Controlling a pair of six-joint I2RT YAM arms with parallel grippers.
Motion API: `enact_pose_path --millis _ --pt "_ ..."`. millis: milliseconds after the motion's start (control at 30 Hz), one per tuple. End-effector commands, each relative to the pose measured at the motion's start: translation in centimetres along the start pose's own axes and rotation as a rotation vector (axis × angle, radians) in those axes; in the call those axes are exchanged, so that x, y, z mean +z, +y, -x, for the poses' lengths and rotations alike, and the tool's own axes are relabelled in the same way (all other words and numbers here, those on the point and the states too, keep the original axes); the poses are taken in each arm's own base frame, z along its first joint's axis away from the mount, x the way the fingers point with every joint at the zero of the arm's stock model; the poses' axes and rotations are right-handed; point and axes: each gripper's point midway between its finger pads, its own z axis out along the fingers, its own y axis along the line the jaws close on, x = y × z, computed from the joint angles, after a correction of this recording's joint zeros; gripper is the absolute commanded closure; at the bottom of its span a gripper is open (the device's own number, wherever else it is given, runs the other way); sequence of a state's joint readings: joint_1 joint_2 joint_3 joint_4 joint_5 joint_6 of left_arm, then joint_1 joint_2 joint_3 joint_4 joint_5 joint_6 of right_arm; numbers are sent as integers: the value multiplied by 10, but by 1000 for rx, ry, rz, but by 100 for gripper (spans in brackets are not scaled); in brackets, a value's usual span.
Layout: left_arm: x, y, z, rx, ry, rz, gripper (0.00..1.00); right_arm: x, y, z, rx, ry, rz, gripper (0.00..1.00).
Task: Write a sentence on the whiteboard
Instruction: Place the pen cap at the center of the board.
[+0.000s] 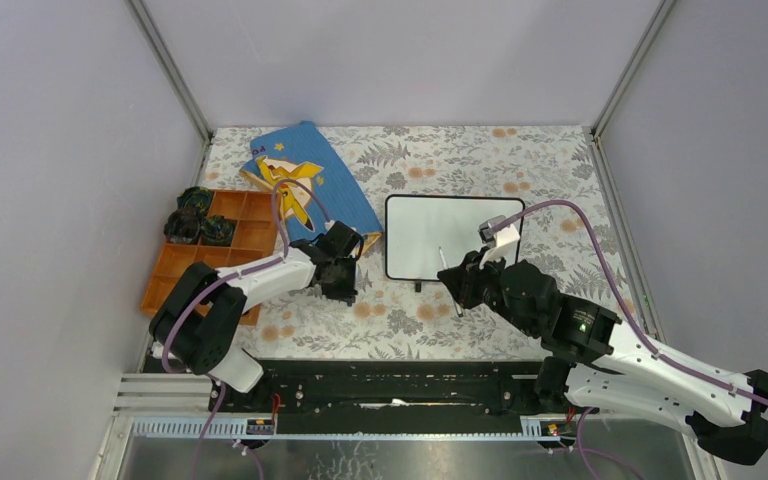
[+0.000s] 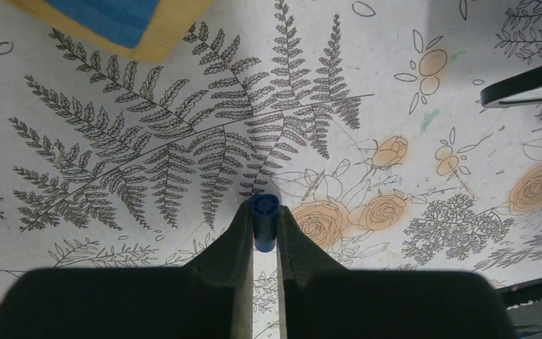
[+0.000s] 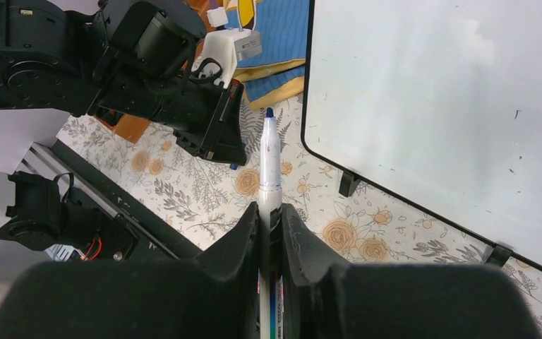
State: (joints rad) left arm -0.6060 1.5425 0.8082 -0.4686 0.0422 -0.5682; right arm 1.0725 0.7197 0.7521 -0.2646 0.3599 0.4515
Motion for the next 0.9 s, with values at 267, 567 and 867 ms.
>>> enact_pose_path --millis 267,567,867 --pt "3 -6 8 -1 -34 -13 71 -2 -3 15 -14 -43 -28 100" --pt "-6 -7 15 -12 -77 -19 62 -3 1 16 -12 -32 -17 100" --pt "-49 -27 43 -12 -186 -85 46 -4 8 23 -29 -29 11 100"
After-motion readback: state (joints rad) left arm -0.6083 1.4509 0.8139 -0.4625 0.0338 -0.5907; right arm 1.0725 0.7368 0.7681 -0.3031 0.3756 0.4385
